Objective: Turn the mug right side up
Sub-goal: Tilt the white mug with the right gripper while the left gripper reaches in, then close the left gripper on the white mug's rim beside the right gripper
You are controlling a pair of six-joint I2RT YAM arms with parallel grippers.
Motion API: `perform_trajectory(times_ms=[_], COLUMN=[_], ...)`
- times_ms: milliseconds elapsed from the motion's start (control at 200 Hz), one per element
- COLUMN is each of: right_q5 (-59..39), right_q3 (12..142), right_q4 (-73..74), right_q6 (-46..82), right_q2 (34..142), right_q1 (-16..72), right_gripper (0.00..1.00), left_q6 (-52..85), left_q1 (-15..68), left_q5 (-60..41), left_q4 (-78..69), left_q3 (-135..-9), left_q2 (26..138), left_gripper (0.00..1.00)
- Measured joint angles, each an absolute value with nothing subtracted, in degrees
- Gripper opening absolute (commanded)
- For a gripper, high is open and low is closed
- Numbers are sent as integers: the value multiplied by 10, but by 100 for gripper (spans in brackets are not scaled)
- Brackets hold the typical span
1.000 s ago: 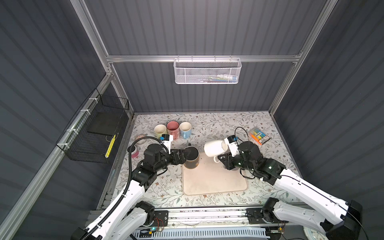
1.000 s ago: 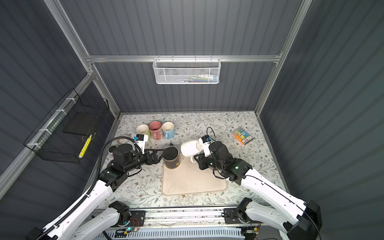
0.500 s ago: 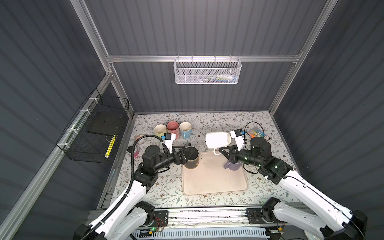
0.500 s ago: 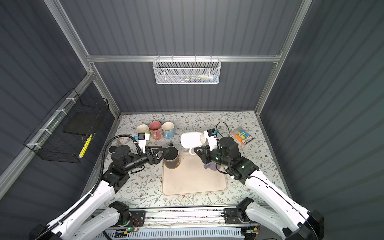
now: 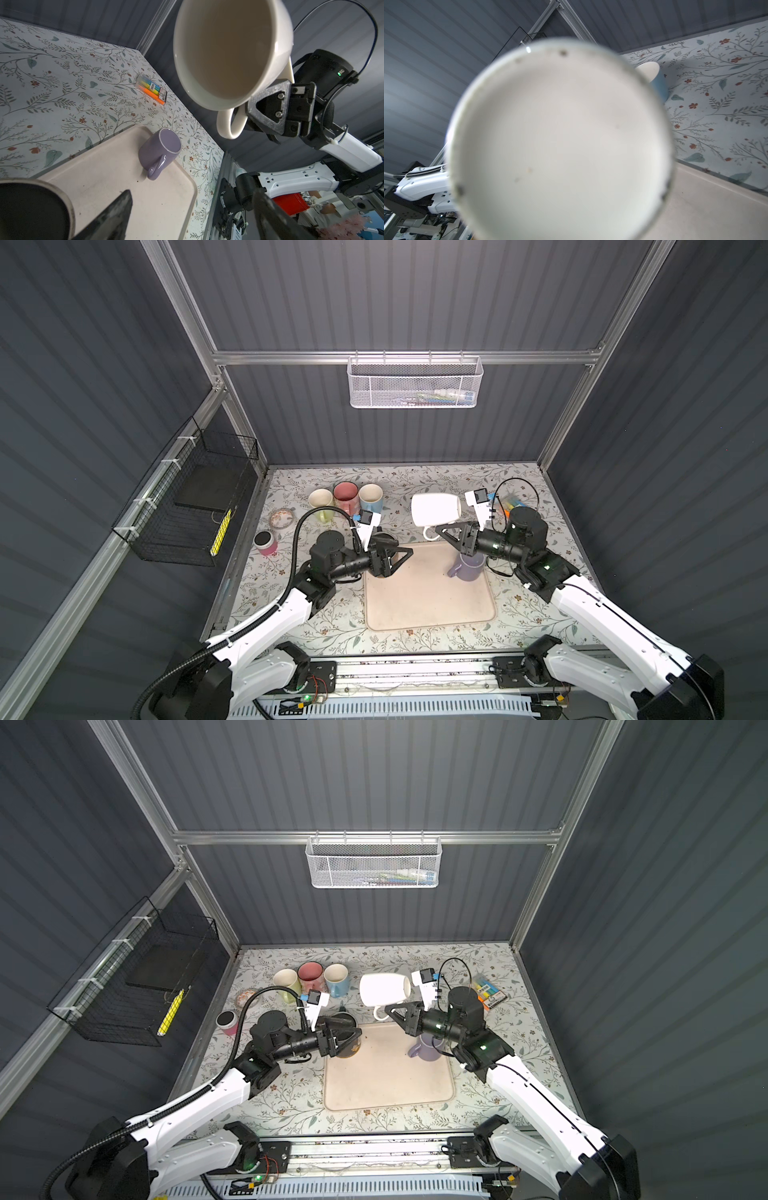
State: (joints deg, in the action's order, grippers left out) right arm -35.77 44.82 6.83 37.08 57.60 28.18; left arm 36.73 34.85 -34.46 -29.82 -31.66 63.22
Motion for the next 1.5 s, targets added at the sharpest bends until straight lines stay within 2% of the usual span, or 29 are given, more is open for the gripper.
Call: perform_trajectory(times_ms=[140,530,821,1496], right_q5=[-389,-440,-458,-494], right_q3=[448,448,448,448], right_q4=[105,129,140,188], right_q6=[389,396,400,422], right_q2=[588,599,610,629], right_q1=[276,274,274,270], right_gripper=[0,0,0,0], left_q6=[383,408,415,445], left_q1=[349,352,357,369], left_q5=[-362,-418,-436,-456], left_q4=[-347,-439,-465,-503], left_q3=[-322,-383,-397,-420], left_q2=[671,729,741,785], left_gripper=[75,72,59,44])
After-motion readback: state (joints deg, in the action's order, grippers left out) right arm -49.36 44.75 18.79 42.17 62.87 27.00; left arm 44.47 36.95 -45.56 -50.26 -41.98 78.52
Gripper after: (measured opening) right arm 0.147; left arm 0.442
